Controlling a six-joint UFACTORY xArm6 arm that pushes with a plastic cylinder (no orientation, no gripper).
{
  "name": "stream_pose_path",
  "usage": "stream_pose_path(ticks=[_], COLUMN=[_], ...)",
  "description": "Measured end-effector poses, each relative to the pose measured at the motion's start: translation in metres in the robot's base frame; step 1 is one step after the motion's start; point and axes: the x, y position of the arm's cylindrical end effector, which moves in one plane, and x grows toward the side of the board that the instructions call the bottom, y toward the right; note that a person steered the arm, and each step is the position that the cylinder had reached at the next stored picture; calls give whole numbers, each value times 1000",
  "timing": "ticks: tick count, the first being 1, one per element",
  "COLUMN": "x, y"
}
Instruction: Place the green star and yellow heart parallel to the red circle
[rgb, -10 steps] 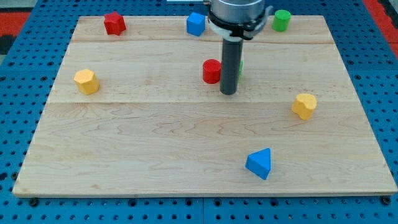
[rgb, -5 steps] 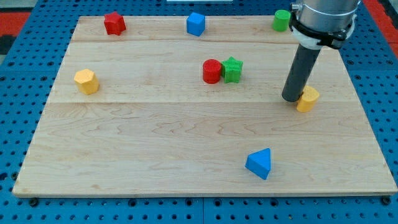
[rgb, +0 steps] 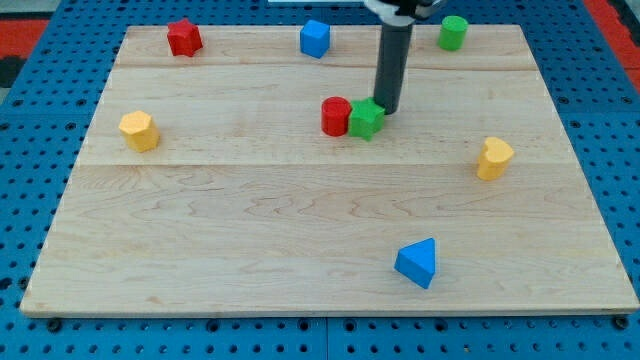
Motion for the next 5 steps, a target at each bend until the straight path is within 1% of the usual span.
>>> stream_pose_path(ticks=[1,5], x=[13,9], y=[-12,-12])
